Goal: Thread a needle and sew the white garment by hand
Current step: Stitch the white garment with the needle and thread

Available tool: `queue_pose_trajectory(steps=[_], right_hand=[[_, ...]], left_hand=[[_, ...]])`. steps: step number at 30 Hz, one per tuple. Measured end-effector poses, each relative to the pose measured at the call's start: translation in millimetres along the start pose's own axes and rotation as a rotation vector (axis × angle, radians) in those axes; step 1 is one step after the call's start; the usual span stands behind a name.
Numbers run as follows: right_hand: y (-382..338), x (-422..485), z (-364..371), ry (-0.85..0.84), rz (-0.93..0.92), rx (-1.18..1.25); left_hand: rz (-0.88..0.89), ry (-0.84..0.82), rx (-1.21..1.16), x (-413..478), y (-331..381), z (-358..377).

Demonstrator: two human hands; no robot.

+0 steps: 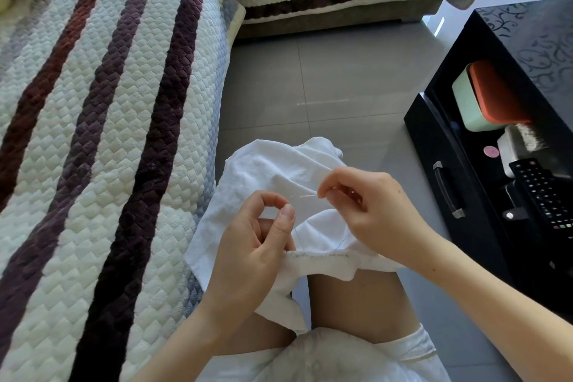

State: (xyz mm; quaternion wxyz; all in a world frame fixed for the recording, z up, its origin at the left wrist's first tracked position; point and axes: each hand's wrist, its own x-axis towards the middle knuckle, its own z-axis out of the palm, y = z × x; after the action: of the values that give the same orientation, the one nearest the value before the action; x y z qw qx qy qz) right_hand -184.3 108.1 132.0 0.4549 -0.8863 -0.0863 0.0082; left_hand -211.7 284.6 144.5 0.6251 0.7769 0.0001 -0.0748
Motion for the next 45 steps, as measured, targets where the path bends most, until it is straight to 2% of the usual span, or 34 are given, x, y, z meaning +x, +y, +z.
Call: queue_pose_trajectory(steps=[3, 6, 12, 17, 20, 23, 29, 34, 38, 42, 44, 45], right_hand=[[0, 3, 1, -0.190, -0.015, 0.037], [0, 2, -3, -0.357, 0.034, 0.395], [-5, -1, -8, -0.348, 0.087, 0.980], [-9, 2, -12, -0.382, 0.189, 1.154], [-10, 2, -16, -0.359, 0.239, 1.182], [-11, 0, -23, -0.348, 0.231, 1.064], [-6, -2, -31, -0.549, 0.195, 0.910], [-8, -3, -33, -0.622, 0.229, 1.000], [-3, -2, -30, -0.521, 0.292, 1.080], [1, 4, -29, -0.483, 0.311, 1.274], [-1, 4, -27, -0.367, 0.300, 1.227], [-2, 3, -26, -0.281, 0.268, 1.095]], left_hand=[[-0.002, -0.002, -0.011, 0, 2, 0], [-0.013, 0.003, -0.021, 0, 1, -2], [-0.039, -0.042, -0.001, 0, -1, 0], [-0.035, -0.067, 0.026, 0, 0, 0], [-0.045, -0.081, 0.031, -1, 0, -1], [-0.047, -0.087, 0.047, -1, -1, -2], [-0.072, -0.065, 0.032, 2, -3, -2], [-0.073, -0.062, 0.038, 2, -3, -2], [-0.071, -0.070, 0.039, 1, -2, -1], [-0.080, -0.069, 0.032, 1, -3, -1], [-0.078, -0.067, 0.035, 1, -4, -2], [-0.076, -0.066, 0.038, 1, -4, -2]])
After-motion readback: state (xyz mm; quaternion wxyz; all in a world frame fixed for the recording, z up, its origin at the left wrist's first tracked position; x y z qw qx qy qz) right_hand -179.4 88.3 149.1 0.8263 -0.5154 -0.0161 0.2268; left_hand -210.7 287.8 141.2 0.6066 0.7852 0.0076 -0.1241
